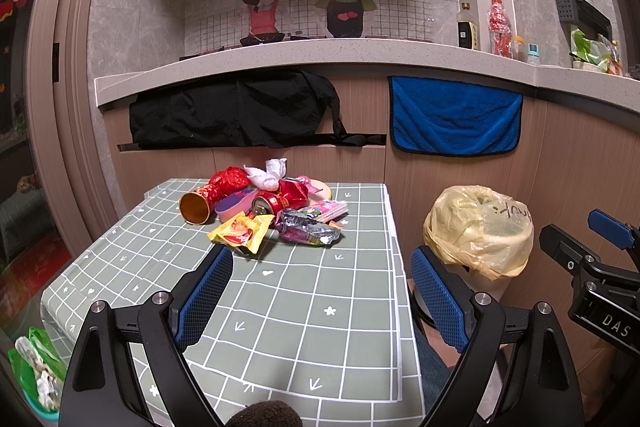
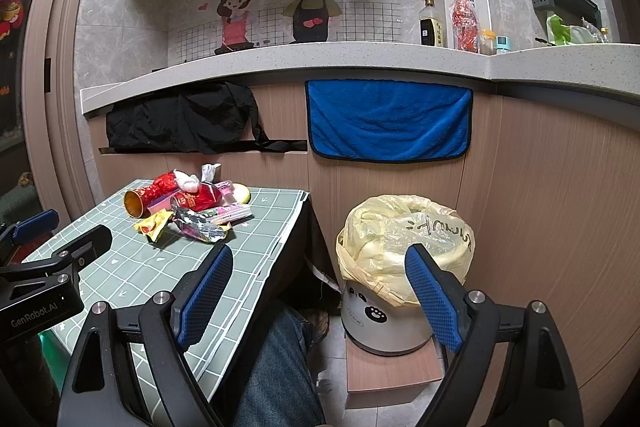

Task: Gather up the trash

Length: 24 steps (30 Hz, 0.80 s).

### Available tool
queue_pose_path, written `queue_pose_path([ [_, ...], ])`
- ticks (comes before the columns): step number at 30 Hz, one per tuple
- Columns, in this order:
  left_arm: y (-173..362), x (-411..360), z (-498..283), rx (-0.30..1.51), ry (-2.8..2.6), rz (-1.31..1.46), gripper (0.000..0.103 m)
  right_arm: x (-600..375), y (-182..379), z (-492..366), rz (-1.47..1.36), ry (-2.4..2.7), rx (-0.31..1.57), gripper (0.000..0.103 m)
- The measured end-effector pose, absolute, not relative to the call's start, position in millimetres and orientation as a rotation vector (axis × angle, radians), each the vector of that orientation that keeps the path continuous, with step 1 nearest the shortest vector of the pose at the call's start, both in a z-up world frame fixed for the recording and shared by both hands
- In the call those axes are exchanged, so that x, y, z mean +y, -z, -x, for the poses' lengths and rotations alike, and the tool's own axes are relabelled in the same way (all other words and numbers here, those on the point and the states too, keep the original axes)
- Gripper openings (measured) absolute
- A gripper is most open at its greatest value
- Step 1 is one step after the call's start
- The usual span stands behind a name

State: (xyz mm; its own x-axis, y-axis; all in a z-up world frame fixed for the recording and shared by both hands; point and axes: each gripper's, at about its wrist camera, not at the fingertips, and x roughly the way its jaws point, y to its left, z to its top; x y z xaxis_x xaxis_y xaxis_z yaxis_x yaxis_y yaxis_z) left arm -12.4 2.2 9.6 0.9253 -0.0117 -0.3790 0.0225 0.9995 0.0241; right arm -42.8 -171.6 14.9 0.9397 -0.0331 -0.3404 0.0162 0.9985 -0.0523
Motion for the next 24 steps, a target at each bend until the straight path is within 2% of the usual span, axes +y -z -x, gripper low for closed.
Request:
queue_pose_path([
  [7,-9.3,6.5,7.7,0.407,0.024,-0.016,0.090,-173.2,-14.2,40.3,0.044,0.021,0.358,0.086],
  [12,-11.2,40.2,-20.9,0.416,0.045,0.038,0.090,-173.2,-14.7,19.5,0.041,0.002,0.367,0.086],
  [17,-5.4,93.5,-67.1,0.439,0.006,0.087,0.090,-154.9,-19.2,-25.6,0.061,-0.071,0.387,0.086],
  [24,36.0,149.5,-147.8,0.616,-0.020,0.104,0.090,-105.1,-1.0,-118.9,0.124,-0.282,0.473,0.086],
])
